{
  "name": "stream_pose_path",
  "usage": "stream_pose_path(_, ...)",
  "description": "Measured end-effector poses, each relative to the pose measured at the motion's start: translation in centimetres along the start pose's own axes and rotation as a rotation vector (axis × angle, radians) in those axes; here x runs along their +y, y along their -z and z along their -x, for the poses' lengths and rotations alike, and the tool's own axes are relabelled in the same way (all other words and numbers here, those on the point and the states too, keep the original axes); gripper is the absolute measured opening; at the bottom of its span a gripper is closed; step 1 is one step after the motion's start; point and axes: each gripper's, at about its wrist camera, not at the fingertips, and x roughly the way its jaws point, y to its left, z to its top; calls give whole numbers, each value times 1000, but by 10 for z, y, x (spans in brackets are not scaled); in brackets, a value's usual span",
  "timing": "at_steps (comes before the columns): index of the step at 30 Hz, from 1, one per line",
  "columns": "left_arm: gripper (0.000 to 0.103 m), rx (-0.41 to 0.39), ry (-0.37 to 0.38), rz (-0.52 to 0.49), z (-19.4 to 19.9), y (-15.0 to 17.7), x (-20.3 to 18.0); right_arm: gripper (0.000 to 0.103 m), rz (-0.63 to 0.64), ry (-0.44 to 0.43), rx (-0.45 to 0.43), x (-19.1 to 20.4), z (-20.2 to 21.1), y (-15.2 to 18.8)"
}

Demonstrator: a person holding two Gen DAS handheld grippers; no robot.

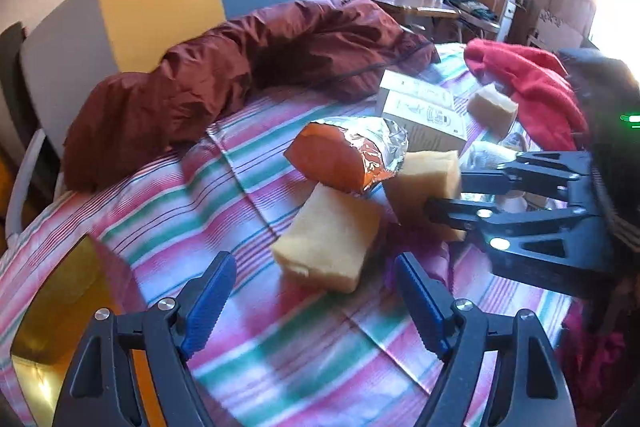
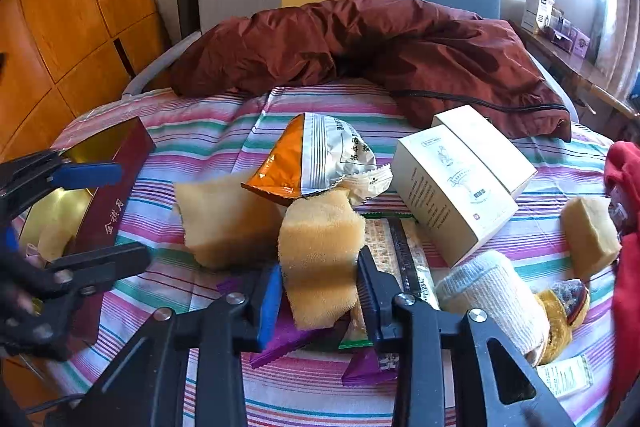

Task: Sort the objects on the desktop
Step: 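Move both grippers back to the pile and reach for two yellow sponges, then grasp a flat yellow sponge with the left gripper while the right grasps another sponge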

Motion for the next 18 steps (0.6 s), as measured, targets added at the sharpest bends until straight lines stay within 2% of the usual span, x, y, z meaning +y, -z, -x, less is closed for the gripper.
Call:
stream_pose_path(7, 83, 73, 36, -59, -34, -12, 0, 34, -22, -41, -21, -5, 7, -2)
stream_pose_path(11, 83, 94, 32, -84, -50, -14, -5, 34, -24, -57, -33, -6, 11, -4)
stream_pose_path(14, 79, 139, 55, -58, -63, -14, -1, 34, -20, -62, -28, -6, 10, -3)
stream_pose_path(17, 74, 148, 100, -14, -64, -15, 5, 34, -21, -65, -17, -7, 7, -3)
stream_pose_path(18, 69, 147, 108, -14, -64, -15, 4, 34, -21, -65, -15, -8, 7, -3)
